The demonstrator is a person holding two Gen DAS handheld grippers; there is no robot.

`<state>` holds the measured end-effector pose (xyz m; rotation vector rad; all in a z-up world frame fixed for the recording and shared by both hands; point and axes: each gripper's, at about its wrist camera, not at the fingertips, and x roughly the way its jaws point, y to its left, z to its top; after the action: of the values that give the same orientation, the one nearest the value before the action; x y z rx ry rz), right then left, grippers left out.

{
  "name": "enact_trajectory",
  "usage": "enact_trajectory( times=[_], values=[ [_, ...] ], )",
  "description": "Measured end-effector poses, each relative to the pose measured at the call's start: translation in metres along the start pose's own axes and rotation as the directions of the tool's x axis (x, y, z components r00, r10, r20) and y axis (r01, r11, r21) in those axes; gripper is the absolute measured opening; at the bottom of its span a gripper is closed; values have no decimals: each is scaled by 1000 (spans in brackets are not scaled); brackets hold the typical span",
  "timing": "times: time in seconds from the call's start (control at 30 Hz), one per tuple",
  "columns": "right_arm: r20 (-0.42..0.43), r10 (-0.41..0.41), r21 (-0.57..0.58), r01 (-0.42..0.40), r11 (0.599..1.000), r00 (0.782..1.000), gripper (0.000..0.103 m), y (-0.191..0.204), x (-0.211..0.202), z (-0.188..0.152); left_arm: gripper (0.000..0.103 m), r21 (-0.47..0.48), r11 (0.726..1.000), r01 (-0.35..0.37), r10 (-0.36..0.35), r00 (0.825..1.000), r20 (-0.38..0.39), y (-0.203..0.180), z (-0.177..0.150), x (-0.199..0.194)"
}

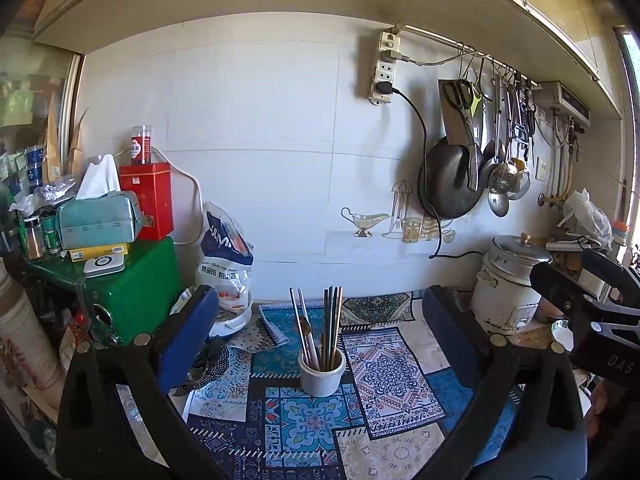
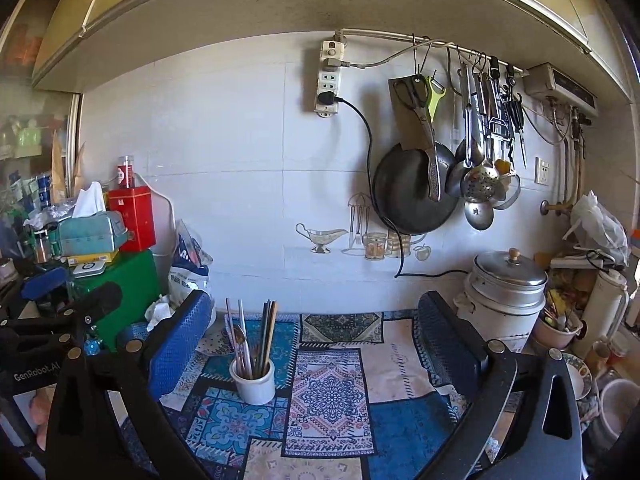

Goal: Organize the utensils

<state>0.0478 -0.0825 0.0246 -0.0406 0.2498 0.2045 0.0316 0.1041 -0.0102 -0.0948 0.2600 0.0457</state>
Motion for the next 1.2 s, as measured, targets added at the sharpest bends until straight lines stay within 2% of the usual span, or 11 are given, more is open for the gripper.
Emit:
enact_trajectory(
  times=[1.2],
  values=[
    [-33, 19, 0, -19, 1000, 999, 103, 4, -2, -4, 102, 6, 1000, 4, -4, 1000, -3, -5, -3, -5]
  ],
)
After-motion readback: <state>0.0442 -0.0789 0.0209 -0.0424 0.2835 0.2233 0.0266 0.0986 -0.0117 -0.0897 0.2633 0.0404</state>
